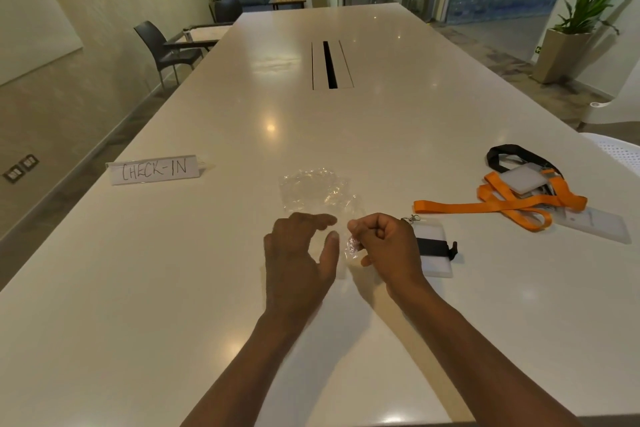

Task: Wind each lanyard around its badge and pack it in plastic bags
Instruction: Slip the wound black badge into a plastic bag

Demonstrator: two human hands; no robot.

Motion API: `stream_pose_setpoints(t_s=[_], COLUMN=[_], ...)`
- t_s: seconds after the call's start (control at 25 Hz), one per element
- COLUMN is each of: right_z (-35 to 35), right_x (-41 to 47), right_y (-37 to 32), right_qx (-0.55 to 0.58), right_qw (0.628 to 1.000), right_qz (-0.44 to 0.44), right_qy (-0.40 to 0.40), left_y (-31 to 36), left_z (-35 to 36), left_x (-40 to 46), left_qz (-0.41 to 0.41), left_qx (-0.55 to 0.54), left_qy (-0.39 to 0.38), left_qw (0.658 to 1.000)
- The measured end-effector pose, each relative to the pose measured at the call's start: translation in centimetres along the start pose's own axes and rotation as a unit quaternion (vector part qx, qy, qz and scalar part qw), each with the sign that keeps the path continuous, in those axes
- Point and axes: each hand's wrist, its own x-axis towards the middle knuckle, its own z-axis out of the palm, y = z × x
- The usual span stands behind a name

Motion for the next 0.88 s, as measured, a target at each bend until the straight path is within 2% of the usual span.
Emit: stream_pose_setpoints(t_s=[0.12, 0.28, 0.44, 0.52, 0.6, 0.72, 0.88], right_z=[-0.1, -0.7, -1.1, -1.4, -1.6, -1.4, -1.1], right_x=[-0.2, -0.3, -0.2, 0.0, 0.1, 0.0, -0.2], right_y=[-0.1, -0.6, -1.2, -1.4, -1.4, -1.3, -0.9], right_qx=[-0.018, -0.013, -0.043, -0.057, -0.071, -0.076, -0.059], right_qw=[1.0, 0.998, 0.994, 0.991, 0.988, 0.987, 0.995], right_qz=[-0.018, -0.03, -0.047, -0.054, -0.06, -0.061, -0.021], right_qy=[-0.014, -0.054, -0.091, -0.109, -0.124, -0.127, -0.076], left_y=[1.1, 1.4, 0.8, 0.5, 0.2, 0.1, 0.2], left_z=[0.5, 0.3, -0.3, -0.6, -0.8, -0.7, -0.6], left_x=[0.4, 1.3, 2.7, 3.0, 3.2, 3.4, 3.3], left_qz=[-0.045, -0.127, -0.232, -0.257, -0.269, -0.268, -0.225], left_qx=[-0.083, -0.132, -0.203, -0.242, -0.254, -0.232, -0.171], left_qy=[-0.03, -0.065, -0.172, -0.21, -0.221, -0.213, -0.174], left_qw=[0.995, 0.981, 0.936, 0.912, 0.902, 0.911, 0.943])
